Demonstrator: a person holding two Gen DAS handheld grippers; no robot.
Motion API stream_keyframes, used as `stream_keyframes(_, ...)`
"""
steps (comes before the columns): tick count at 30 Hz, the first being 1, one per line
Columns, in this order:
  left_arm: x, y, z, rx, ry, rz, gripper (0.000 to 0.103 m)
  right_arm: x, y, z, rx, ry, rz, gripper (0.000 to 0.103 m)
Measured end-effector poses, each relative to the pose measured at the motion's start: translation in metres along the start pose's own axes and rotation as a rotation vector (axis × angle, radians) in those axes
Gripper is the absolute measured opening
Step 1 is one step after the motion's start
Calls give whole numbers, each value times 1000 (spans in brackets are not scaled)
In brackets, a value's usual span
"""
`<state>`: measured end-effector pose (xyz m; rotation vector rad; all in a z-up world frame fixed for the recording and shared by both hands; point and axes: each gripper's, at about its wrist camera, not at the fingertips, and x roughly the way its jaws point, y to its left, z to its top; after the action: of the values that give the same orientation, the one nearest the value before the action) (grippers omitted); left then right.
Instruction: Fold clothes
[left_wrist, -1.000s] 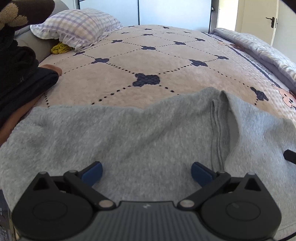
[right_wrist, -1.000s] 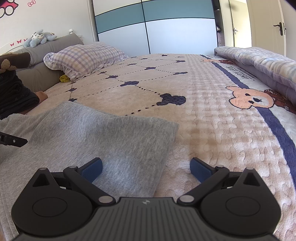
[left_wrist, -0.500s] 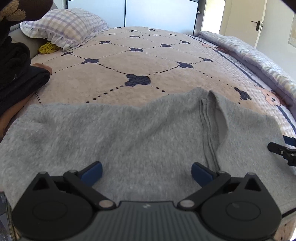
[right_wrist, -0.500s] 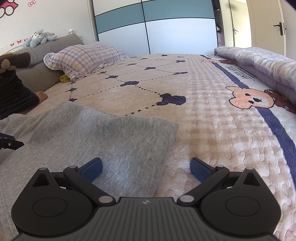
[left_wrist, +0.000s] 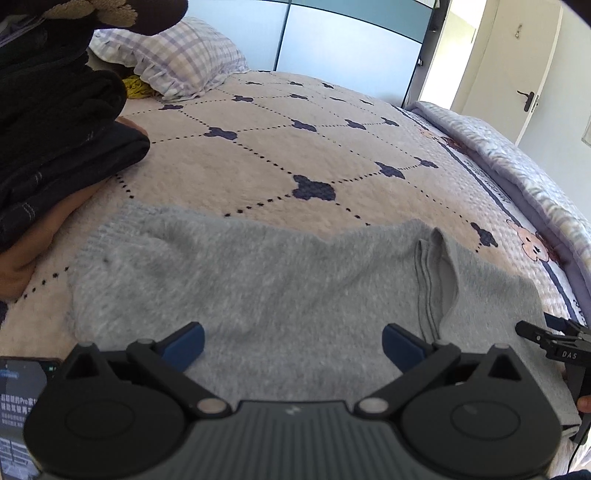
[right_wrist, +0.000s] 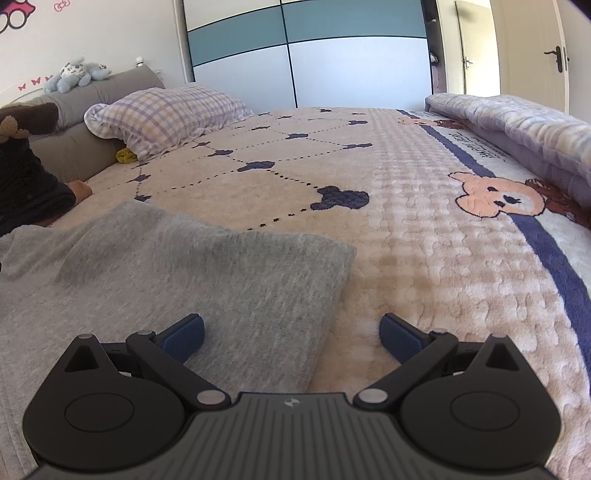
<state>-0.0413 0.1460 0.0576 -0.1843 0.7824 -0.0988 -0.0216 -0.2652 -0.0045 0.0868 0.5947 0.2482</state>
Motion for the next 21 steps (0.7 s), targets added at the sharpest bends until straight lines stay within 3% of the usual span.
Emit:
stream_keyframes(4,4,-4,8,-32,0,8,103,-3,4,3,41,32,-6,103)
stream_keyframes(7,21,-13,12,23,48,21,103,-5,7,5,72,56,-11,103)
stream_keyframes(9,38,-19,10,58,102,71,103,-7,9,6,92,72,-15,103)
stream_keyframes(13,49,-38,-2,193,74,154,103,-10,13,9,133,104,-21,103)
stream_keyframes(15,50,-36,-1,191,64,149,103,-14,15,8,171,114,6,103)
stream_keyframes(18,49,-24,3,92,51,111,103,-23,18,5,237,127,59,93)
stream_keyframes(19,47,-25,2,107,51,122,101,-25,19,4,251,127,69,90)
stream_keyframes(21,44,-28,1,135,51,143,88,-24,13,3,291,123,92,85)
